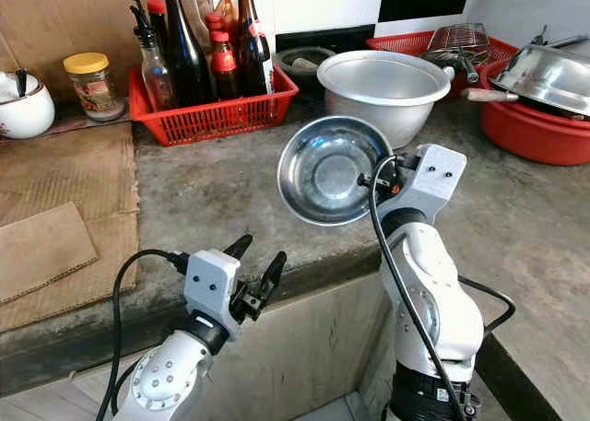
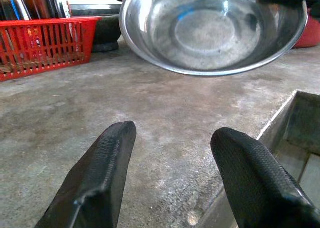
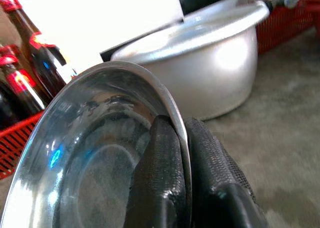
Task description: Kitchen organization
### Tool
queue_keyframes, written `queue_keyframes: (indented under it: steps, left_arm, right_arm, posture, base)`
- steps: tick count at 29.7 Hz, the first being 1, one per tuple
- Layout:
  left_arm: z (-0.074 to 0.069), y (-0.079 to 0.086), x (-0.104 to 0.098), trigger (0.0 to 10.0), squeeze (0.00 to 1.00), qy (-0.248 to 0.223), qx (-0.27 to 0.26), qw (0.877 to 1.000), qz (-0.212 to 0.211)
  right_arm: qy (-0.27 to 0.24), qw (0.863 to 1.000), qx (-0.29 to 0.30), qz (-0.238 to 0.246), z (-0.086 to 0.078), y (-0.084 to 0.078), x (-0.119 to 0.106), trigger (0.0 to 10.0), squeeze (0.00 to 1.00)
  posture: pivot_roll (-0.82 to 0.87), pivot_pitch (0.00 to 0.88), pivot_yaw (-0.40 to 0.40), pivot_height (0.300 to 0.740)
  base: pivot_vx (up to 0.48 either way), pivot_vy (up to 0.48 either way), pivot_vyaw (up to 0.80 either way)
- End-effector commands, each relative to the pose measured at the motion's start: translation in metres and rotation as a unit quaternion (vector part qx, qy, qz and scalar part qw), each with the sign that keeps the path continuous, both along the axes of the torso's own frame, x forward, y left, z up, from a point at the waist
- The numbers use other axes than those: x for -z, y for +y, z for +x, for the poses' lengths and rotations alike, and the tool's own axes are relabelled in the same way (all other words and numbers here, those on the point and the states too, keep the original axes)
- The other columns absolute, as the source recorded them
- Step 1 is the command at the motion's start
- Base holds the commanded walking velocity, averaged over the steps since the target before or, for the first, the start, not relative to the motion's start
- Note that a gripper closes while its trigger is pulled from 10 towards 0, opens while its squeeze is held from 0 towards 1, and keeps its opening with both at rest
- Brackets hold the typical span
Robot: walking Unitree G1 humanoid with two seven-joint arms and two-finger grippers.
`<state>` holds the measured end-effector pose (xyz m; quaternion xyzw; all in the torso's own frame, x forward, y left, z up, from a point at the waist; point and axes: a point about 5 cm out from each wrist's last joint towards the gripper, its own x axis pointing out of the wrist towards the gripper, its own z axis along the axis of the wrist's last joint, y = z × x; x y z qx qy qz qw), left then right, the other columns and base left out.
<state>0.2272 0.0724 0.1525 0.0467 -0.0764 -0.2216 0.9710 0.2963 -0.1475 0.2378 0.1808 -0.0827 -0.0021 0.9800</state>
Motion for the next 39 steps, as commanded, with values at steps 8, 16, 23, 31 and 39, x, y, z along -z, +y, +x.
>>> queue_keyframes:
  steps: [8, 16, 23, 31, 39]
  left_arm:
    - [0.0015, 0.0001, -0.0157, 10.0, 0.0, -0.032, -0.008, 0.999, -0.014]
    - [0.0025, 0.0004, -0.0148, 10.0, 0.0, -0.03, -0.01, 0.999, -0.01]
    - [0.0024, 0.0009, -0.014, 10.0, 0.0, -0.029, -0.012, 0.999, -0.008]
    - [0.0025, 0.0005, -0.0137, 10.0, 0.0, -0.029, -0.01, 1.0, -0.008]
    - [0.0026, 0.0006, -0.0136, 10.0, 0.0, -0.028, -0.009, 1.0, -0.008]
  right_arm:
    - [-0.033, 0.999, -0.01, -0.028, -0.0046, 0.0067, -0.0072, 10.0, 0.0]
    - [-0.033, 0.999, -0.005, -0.042, -0.0052, 0.0081, -0.0042, 10.0, 0.0]
    - [-0.035, 0.998, -0.003, -0.048, -0.0046, 0.0071, -0.0044, 10.0, 0.0]
    - [-0.042, 0.997, -0.002, -0.059, -0.005, 0.0067, -0.006, 10.0, 0.0]
    - [-0.041, 0.997, 0.002, -0.062, -0.0052, 0.0067, -0.0057, 10.0, 0.0]
  posture:
    - [0.15, 0.076, -0.039, 0.74]
    - [0.15, 0.077, -0.041, 0.74]
    - [0.15, 0.076, -0.043, 0.74]
    - [0.15, 0.076, -0.037, 0.74]
    - [0.15, 0.075, -0.04, 0.74]
  base:
    - [-0.315, 0.0, 0.0]
    - [-0.334, 0.0, 0.0]
    - [-0.325, 0.0, 0.0]
    - [-0.32, 0.0, -0.38]
    - [-0.308, 0.0, -0.8]
